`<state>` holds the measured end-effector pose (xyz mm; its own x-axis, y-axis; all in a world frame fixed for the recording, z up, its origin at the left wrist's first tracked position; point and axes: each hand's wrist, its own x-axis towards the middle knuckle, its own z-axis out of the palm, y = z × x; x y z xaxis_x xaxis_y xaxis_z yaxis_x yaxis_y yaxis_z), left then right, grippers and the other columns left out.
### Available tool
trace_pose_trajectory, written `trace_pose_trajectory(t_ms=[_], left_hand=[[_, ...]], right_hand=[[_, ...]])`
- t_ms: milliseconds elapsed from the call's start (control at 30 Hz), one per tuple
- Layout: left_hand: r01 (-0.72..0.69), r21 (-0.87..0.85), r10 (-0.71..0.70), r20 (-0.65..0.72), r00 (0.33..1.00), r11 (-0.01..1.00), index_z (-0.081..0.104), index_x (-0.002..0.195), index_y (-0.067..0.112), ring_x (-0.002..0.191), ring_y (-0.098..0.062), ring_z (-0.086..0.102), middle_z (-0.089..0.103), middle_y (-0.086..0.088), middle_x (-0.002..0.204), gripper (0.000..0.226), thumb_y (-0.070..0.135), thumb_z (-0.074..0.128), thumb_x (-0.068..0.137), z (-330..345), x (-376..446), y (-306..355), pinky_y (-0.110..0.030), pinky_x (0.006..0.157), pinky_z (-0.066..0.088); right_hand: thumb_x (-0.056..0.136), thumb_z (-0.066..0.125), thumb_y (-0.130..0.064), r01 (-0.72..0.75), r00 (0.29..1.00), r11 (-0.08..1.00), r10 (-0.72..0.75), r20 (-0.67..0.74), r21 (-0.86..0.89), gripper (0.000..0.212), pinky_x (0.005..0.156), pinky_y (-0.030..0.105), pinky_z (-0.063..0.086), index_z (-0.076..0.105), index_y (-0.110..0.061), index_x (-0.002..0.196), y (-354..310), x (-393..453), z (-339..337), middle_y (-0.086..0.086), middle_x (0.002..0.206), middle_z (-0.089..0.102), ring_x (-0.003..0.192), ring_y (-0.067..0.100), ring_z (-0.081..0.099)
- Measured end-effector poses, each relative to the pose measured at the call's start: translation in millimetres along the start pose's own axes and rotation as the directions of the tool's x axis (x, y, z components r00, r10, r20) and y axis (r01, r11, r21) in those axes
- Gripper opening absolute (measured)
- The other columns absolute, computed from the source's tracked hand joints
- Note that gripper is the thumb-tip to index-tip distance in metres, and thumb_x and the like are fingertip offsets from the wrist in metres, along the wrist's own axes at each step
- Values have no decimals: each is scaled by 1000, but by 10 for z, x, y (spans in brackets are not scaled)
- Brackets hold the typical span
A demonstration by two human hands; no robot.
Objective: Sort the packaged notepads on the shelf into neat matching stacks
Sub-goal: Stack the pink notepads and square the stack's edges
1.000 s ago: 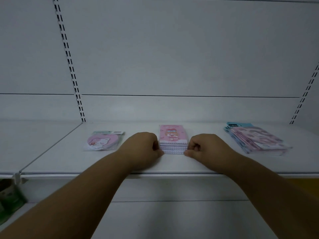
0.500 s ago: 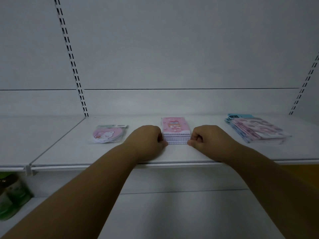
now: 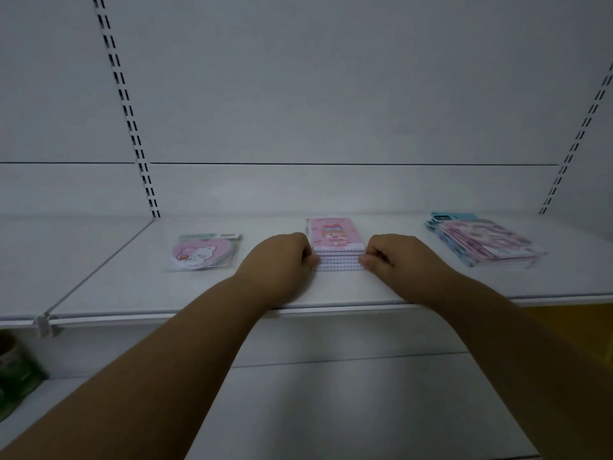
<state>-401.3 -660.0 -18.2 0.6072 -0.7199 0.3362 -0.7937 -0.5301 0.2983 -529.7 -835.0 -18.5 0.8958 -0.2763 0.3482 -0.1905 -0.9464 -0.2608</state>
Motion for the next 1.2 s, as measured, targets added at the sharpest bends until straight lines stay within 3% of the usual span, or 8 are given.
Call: trace_pose_trajectory(t_ms=[167, 400, 500, 667, 867, 967, 1100, 1200], left_hand=[[8, 15, -9, 6, 1000, 1000, 63, 95, 16, 81, -20, 59, 66, -2, 88, 24, 37, 52, 95, 1, 3, 1, -31, 69, 45], [5, 0, -5, 1, 1000, 1000, 64, 94, 18, 80, -17, 59, 67, 1, 87, 19, 34, 53, 93, -4, -23, 3, -31, 71, 50], [-7, 2, 7, -7, 1000, 1000, 63, 93, 18, 82, -17, 59, 67, 2, 87, 17, 33, 55, 92, -8, -21, -2, -28, 67, 45], [26, -71, -28, -29, 999, 997, 53, 88, 20, 69, -11, 49, 54, 9, 73, 27, 45, 50, 96, -40, 8, 10, -23, 53, 31], [12, -36, -13, -24, 1000, 999, 56, 92, 14, 79, -21, 54, 59, 2, 81, 25, 37, 49, 99, -13, 25, 13, -31, 64, 36], [3, -21, -3, -30, 1000, 1000, 56, 92, 14, 81, -22, 56, 63, -2, 86, 25, 36, 48, 99, 2, 24, 14, -32, 66, 39], [-3, 5, 3, -20, 1000, 1000, 50, 91, 15, 79, -22, 52, 58, -1, 84, 22, 35, 46, 100, 2, 10, 27, -33, 68, 39], [5, 25, -5, -2, 1000, 1000, 48, 91, 17, 77, -19, 51, 55, 2, 83, 20, 35, 44, 101, -10, -2, 50, -31, 68, 39]], right_hand=[[93, 58, -33, -13, 1000, 1000, 13, 3, 19, 19, 60, 18, 34, 61, -16, 86, 25, 2, 9, -9, 73, 53, 73, 12, 50], [94, 56, -33, -32, 999, 999, 32, 20, 17, 19, 66, 29, 37, 63, -15, 90, 24, 16, 20, -3, 82, 58, 79, 16, 53], [94, 55, -36, -24, 1000, 1000, 24, 20, 18, 22, 62, 28, 37, 60, -17, 85, 26, 11, -1, -4, 78, 57, 75, 15, 53], [99, 46, -38, -1, 1000, 1000, 2, -14, 11, 29, 57, 22, 35, 54, -15, 84, 32, 30, -25, -5, 73, 52, 67, 10, 47], [100, 44, -33, 24, 1000, 1000, -24, 1, 4, 25, 56, 18, 31, 52, -15, 84, 26, 39, -17, -10, 69, 47, 64, 3, 43], [101, 43, -33, 37, 999, 999, -37, 3, -9, 25, 58, 18, 34, 51, -15, 85, -3, 25, -18, -8, 72, 48, 68, 11, 47], [100, 44, -32, 40, 999, 999, -40, -8, -26, 23, 61, 28, 34, 50, -16, 85, -16, 5, -25, -4, 76, 51, 73, 15, 50], [100, 44, -32, 47, 999, 998, -48, -8, -43, 23, 59, 27, 33, 50, -16, 84, -15, -4, -33, -6, 74, 48, 71, 15, 49]])
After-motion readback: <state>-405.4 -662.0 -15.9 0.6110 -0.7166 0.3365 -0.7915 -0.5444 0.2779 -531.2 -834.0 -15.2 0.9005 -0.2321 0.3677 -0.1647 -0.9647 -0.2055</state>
